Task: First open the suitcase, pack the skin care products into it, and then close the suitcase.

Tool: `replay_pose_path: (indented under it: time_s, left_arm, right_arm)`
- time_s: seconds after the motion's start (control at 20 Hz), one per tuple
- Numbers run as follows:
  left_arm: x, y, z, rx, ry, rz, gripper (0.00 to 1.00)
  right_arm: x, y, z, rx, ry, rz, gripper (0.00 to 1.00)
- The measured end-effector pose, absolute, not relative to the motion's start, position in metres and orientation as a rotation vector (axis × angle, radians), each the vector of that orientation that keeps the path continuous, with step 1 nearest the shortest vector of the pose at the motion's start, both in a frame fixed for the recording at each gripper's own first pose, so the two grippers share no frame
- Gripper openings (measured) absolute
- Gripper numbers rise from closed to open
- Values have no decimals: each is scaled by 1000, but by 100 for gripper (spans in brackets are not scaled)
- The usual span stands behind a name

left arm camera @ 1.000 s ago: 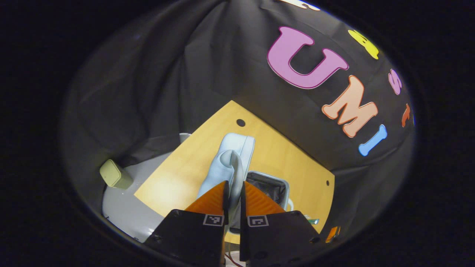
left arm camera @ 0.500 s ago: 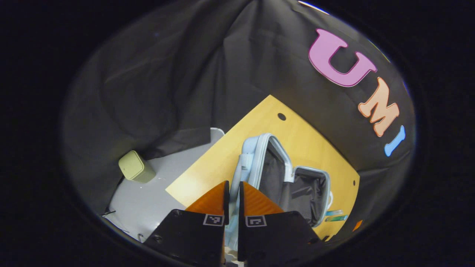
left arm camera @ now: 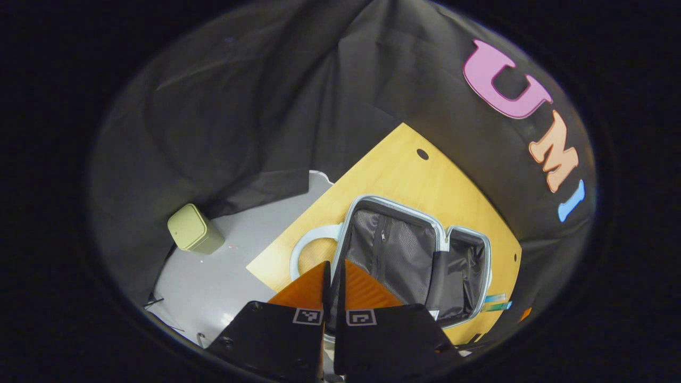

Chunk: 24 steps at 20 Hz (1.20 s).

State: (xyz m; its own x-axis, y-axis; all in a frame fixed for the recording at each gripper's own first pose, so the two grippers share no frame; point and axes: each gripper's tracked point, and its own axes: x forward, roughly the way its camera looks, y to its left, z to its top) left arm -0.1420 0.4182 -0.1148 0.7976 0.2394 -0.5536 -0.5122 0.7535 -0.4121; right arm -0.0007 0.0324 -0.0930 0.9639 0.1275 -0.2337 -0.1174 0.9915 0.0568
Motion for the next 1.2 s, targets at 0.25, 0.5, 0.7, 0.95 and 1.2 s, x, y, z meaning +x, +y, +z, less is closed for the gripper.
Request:
replay_pose_path:
  time_s: [0.25,0.5,0.7,0.95,1.2]
  left_arm:
    - [-122,358,-100,-471,514,310,4]
    - [-93,247,-94,-341,570,92,39]
    - [-70,181,-107,-226,622,19,86]
    - [-48,102,-130,-32,677,-40,87]
    - [-15,21,-133,57,637,-116,90]
  right_arm:
    - [-8,36,-106,28,265,110,98]
    - [-11,28,-112,28,292,98,98]
    - [-10,21,-118,29,314,95,98]
    - [-10,9,-128,20,357,94,98]
    - [-11,-3,-147,11,422,96,98]
